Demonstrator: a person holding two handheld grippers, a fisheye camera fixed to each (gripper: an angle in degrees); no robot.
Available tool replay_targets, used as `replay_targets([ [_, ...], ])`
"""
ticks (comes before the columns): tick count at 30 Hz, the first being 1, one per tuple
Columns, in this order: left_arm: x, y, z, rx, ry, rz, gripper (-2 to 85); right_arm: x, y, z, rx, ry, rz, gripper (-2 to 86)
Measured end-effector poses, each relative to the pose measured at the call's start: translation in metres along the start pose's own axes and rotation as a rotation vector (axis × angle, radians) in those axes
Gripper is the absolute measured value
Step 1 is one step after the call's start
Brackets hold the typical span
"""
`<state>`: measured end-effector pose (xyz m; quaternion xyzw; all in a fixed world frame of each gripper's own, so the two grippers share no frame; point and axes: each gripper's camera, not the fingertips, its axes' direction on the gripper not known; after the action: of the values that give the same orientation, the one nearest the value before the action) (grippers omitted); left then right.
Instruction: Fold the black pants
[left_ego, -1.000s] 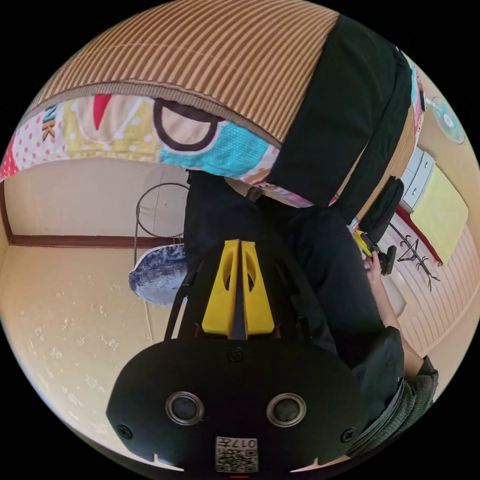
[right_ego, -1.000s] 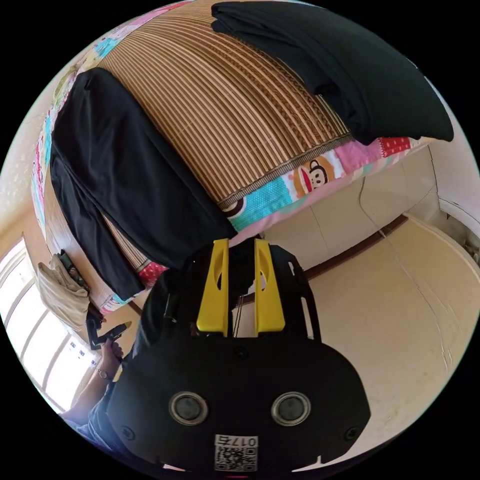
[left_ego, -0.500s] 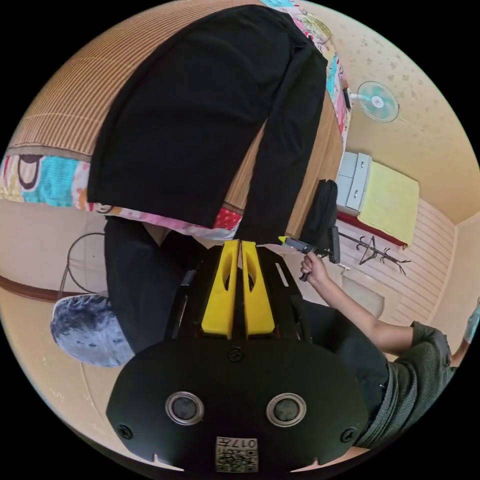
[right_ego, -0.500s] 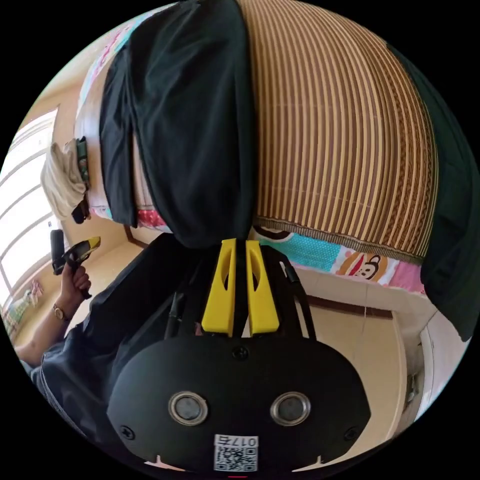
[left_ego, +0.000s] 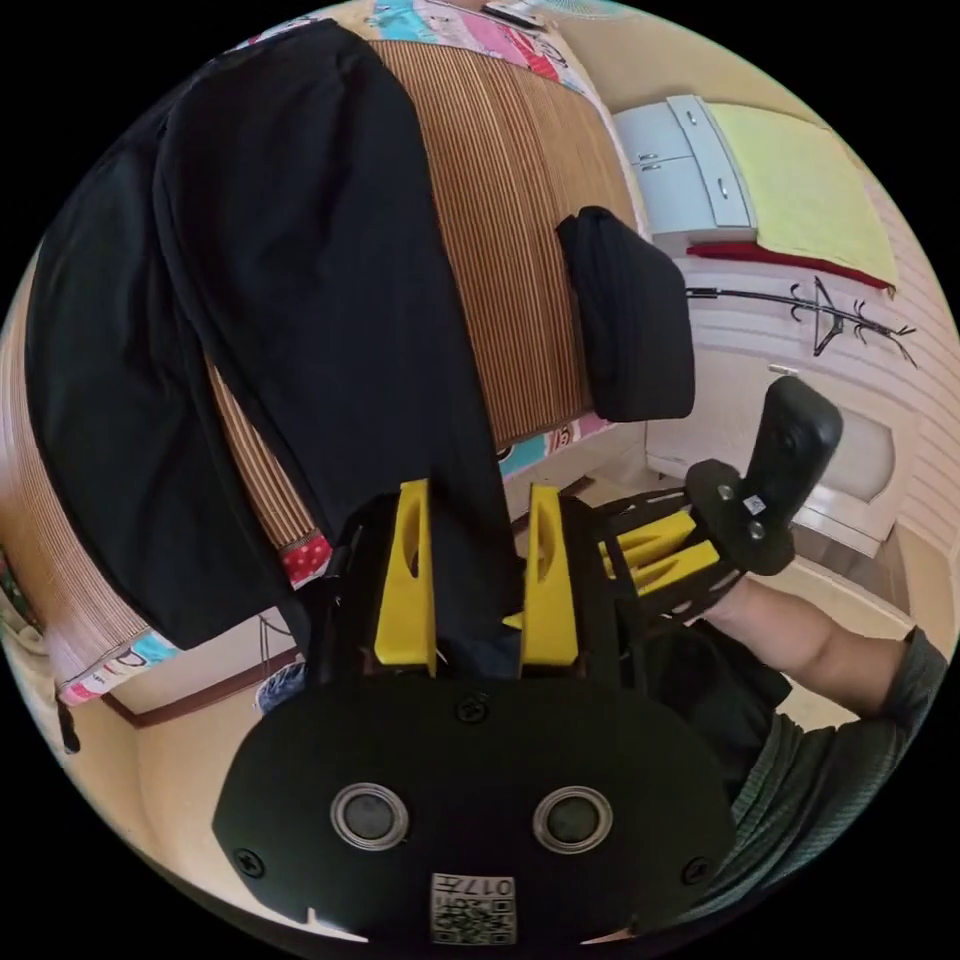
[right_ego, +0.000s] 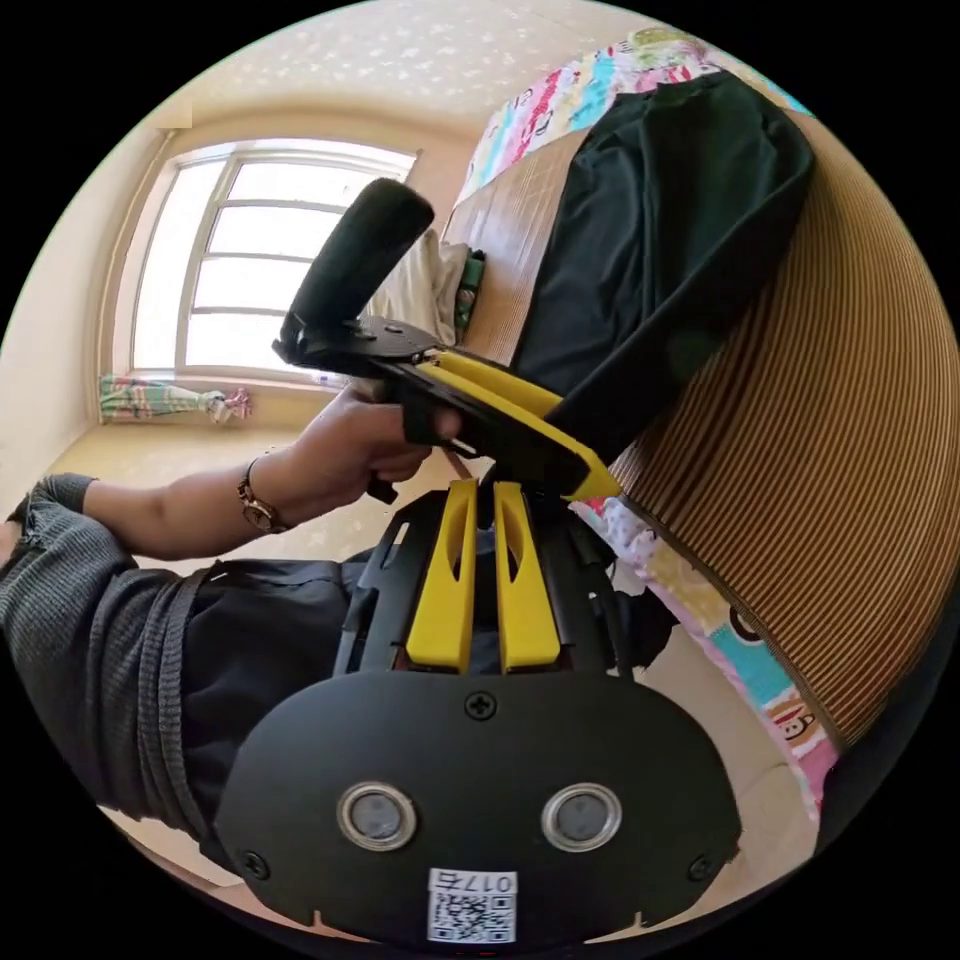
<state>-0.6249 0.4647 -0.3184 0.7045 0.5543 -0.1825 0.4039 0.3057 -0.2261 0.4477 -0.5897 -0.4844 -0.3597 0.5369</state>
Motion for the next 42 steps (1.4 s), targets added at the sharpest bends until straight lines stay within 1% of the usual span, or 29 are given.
replay_targets([
  [1, -0.001, 0.002, 0.003, 0.003, -0.004, 0.026, 3.5, 0.002, -0.004, 0.0, -0.073, 0.034, -0.043, 3.1],
  [2, -0.002, 0.004, 0.004, 0.012, 0.009, 0.035, 2.6, 0.007, -0.007, -0.002, -0.15, 0.061, -0.09, 3.3],
  [4, -0.013, 0.016, 0.006, 0.07, 0.093, 0.019, 0.1, 0.02, -0.013, -0.013, -0.223, 0.093, -0.132, 3.6],
  [6, -0.024, 0.025, 0.004, 0.119, 0.146, -0.005, -0.5, 0.045, -0.027, -0.032, -0.25, 0.151, -0.091, 4.1],
  [7, -0.033, 0.031, 0.004, 0.151, 0.19, -0.019, -0.7, 0.064, -0.042, -0.051, -0.219, 0.183, -0.042, 4.6],
  [9, -0.047, 0.04, 0.003, 0.193, 0.236, -0.045, -0.8, 0.094, -0.07, -0.082, -0.107, 0.18, 0.031, 5.9],
  [11, -0.059, 0.046, 0.005, 0.222, 0.267, -0.054, -0.8, 0.135, -0.119, -0.12, 0.088, 0.152, 0.157, 8.8],
  [14, -0.076, 0.051, 0.01, 0.261, 0.318, -0.044, -0.8, 0.184, -0.188, -0.141, 0.269, 0.098, 0.262, 13.2],
  [16, -0.09, 0.058, 0.013, 0.304, 0.382, -0.048, -0.9, 0.205, -0.229, -0.139, 0.301, 0.17, 0.341, 14.5],
  [17, -0.093, 0.059, 0.014, 0.315, 0.397, -0.052, -0.9, 0.216, -0.253, -0.137, 0.337, 0.23, 0.415, 14.8],
  [20, -0.108, 0.067, 0.014, 0.362, 0.464, -0.06, -0.9, 0.233, -0.296, -0.133, 0.438, 0.318, 0.528, 14.6],
  [22, -0.121, 0.069, 0.013, 0.387, 0.507, -0.06, -0.9, 0.237, -0.32, -0.126, 0.419, 0.41, 0.565, 13.7],
  [24, -0.132, 0.072, 0.01, 0.406, 0.547, -0.064, -0.9, 0.229, -0.342, -0.117, 0.395, 0.514, 0.541, 10.4],
  [25, -0.141, 0.075, 0.006, 0.424, 0.582, -0.067, -0.9, 0.214, -0.356, -0.112, 0.407, 0.616, 0.527, 7.4],
  [26, -0.146, 0.076, 0.004, 0.429, 0.602, -0.068, -0.9, 0.189, -0.37, -0.107, 0.447, 0.763, 0.528, 4.3],
  [27, -0.157, 0.081, 0.0, 0.441, 0.64, -0.078, -0.9, 0.174, -0.377, -0.103, 0.465, 0.836, 0.519, 3.9],
  [28, -0.168, 0.09, -0.006, 0.471, 0.668, -0.089, -0.9, 0.144, -0.396, -0.089, 0.484, 0.953, 0.465, 3.2],
  [29, -0.174, 0.096, -0.01, 0.49, 0.678, -0.091, -0.9, 0.112, -0.417, -0.07, 0.477, 1.012, 0.352, 2.7],
  [30, -0.185, 0.109, -0.018, 0.524, 0.688, -0.094, -0.9, 0.096, -0.428, -0.06, 0.47, 1.032, 0.297, 2.5],
  [31, -0.195, 0.126, -0.029, 0.562, 0.687, -0.106, -0.9, 0.063, -0.45, -0.038, 0.46, 1.055, 0.188, 2.2],
  [32, -0.201, 0.134, -0.033, 0.58, 0.684, -0.12, -0.9, 0.032, -0.471, -0.016, 0.459, 1.054, 0.095, 2.0],
  [33, -0.215, 0.153, -0.043, 0.612, 0.684, -0.167, -0.9, 0.017, -0.481, -0.006, 0.459, 1.045, 0.054, 1.9],
  [35, -0.236, 0.18, -0.059, 0.653, 0.692, -0.227, -0.9, -0.031, -0.521, 0.042, 0.434, 0.995, -0.082, 1.8],
  [37, -0.262, 0.211, -0.078, 0.685, 0.628, -0.302, -0.9, -0.051, -0.546, 0.077, 0.422, 0.936, -0.119, 1.7],
  [38, -0.27, 0.219, -0.082, 0.69, 0.602, -0.326, -0.9, -0.056, -0.558, 0.095, 0.42, 0.862, -0.12, 1.8],
  [39, -0.284, 0.231, -0.089, 0.693, 0.537, -0.372, -0.8, -0.057, -0.563, 0.102, 0.415, 0.814, -0.125, 1.8],
  [40, -0.301, 0.239, -0.093, 0.677, 0.48, -0.417, -0.8, -0.055, -0.57, 0.113, 0.396, 0.721, -0.134, 1.7],
  [42, -0.327, 0.245, -0.095, 0.644, 0.443, -0.469, -0.8, -0.047, -0.569, 0.125, 0.379, 0.657, -0.1, 1.8],
])
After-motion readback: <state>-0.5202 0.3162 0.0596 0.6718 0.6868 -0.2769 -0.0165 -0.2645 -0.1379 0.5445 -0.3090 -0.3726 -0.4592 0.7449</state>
